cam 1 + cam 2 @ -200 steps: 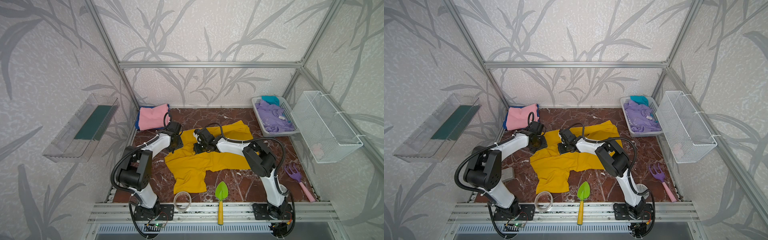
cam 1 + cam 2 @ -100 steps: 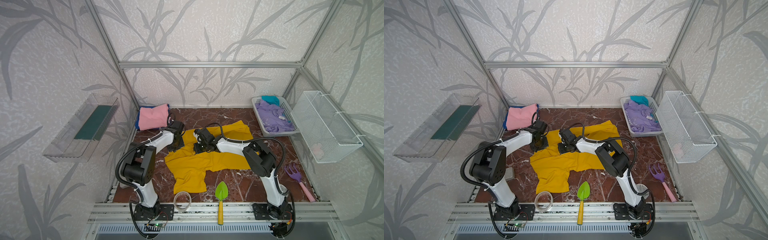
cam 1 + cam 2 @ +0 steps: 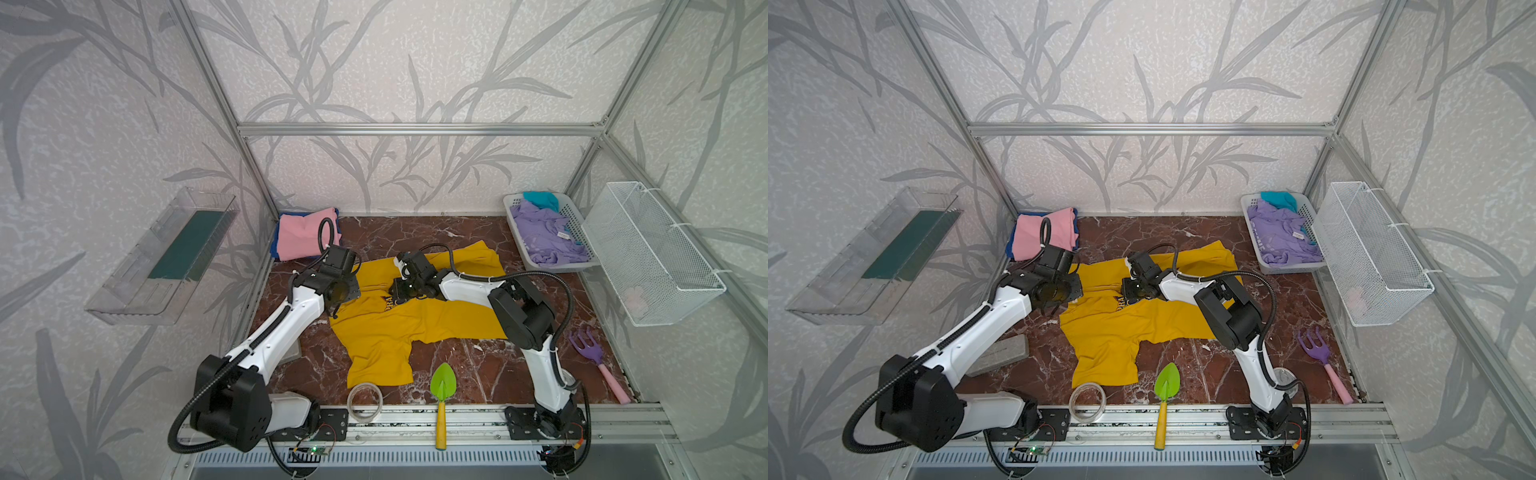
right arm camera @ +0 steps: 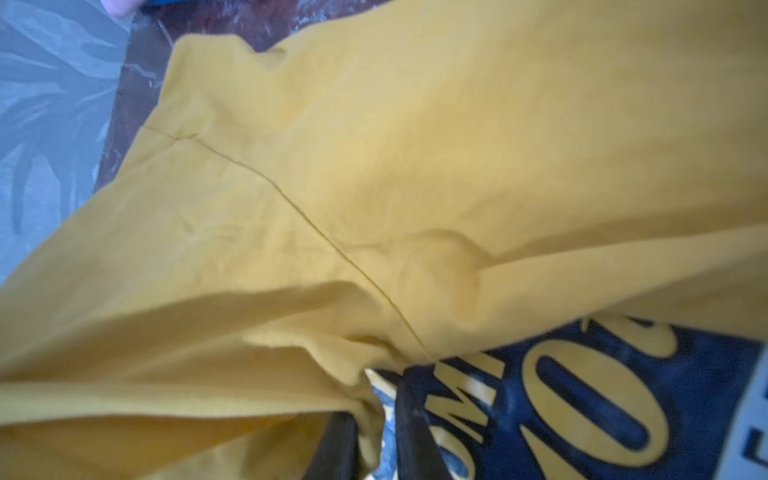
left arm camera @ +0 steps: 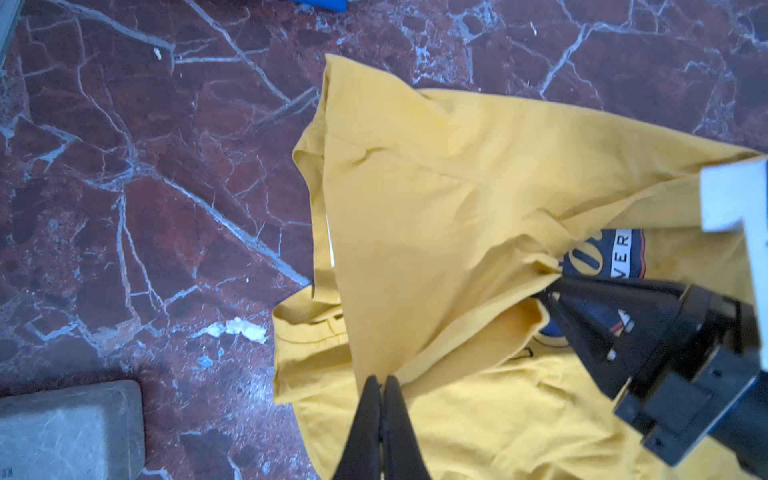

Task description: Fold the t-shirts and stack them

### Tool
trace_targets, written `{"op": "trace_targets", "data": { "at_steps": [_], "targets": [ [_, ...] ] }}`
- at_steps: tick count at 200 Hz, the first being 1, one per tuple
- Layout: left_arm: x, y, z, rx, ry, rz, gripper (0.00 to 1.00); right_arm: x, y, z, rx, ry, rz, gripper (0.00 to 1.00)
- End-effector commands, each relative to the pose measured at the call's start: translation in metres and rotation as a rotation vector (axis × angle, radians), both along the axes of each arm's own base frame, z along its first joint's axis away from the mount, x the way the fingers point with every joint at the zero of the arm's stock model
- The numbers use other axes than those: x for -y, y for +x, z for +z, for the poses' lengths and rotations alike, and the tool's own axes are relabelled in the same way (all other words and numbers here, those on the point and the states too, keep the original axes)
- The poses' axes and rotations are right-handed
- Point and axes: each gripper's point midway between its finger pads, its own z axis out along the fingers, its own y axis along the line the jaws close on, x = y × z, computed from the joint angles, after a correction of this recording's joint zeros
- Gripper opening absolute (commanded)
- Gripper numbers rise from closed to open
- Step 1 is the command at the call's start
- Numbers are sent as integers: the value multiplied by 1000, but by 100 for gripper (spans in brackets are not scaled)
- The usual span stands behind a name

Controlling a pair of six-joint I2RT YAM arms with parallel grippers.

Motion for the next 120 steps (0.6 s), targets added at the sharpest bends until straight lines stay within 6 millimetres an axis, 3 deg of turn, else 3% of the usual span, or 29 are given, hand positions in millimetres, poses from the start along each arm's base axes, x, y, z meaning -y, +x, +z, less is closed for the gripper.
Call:
{"op": "trace_targets", "data": {
  "at_steps": [1, 22, 36, 60, 77, 120],
  "targets": [
    [-6, -28, -27, -78, 15, 11, 0, 1, -4, 15, 5, 42, -6, 22],
    [-6, -53, -52, -135, 7, 19, 0, 9, -10, 10, 0, 28, -13, 26],
    [-8, -69, -68, -169, 6, 28, 0, 14, -16, 5, -11, 17, -17, 37],
    [-11, -87, -86, -217, -1, 52, 29, 21, -25, 3, -28, 21, -19, 47],
    [-12, -86, -82, -206, 2, 59, 36, 26, -29, 9, -24, 17, -16, 49],
    [-11, -56, -47, -107, 36, 42, 38, 36, -40, 39, 76, -55, 16, 49]
  ]
}}
